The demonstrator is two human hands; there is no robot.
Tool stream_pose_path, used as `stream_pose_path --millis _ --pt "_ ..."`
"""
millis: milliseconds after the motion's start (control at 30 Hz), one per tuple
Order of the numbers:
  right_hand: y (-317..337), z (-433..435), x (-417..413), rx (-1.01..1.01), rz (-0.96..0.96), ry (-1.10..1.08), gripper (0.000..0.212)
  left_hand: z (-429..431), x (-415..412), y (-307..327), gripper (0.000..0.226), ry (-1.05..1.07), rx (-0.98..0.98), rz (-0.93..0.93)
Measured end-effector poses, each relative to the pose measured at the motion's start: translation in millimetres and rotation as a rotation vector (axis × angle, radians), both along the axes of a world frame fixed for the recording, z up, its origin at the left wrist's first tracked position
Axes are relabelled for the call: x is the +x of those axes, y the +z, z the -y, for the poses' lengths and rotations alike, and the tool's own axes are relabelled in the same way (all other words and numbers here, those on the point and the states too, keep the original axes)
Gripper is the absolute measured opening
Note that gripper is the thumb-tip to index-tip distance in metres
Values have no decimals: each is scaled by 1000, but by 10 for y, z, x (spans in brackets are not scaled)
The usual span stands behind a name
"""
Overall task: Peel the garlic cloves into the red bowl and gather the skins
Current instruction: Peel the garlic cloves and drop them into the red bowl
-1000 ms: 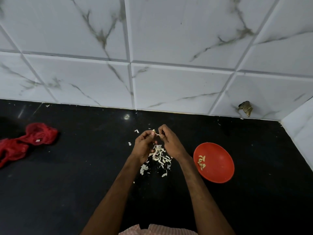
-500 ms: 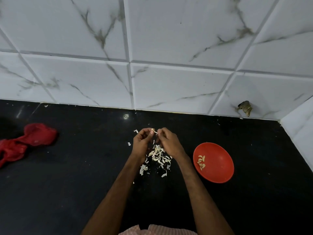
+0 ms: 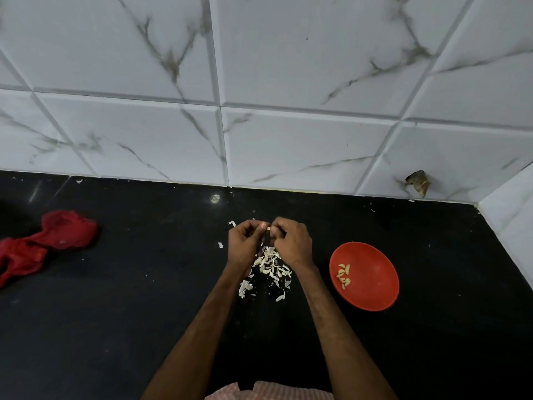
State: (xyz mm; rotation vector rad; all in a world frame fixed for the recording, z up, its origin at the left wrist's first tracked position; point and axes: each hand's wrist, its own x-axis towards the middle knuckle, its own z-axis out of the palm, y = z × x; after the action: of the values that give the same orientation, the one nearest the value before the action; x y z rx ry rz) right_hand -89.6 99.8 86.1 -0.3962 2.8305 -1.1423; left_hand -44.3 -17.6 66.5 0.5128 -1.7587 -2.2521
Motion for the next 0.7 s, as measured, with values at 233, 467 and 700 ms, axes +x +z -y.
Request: stream_pose_path --millis 233,467,700 --pt "24 2 -4 -90 55 5 14 21 2 77 17 -15 43 36" --pt "0 -14 -14 -177 75 1 16 66 23 69 18 -54 103 80" --pt "-72 -39 -48 -196 44 -1 12 93 23 46 20 -76 157 63"
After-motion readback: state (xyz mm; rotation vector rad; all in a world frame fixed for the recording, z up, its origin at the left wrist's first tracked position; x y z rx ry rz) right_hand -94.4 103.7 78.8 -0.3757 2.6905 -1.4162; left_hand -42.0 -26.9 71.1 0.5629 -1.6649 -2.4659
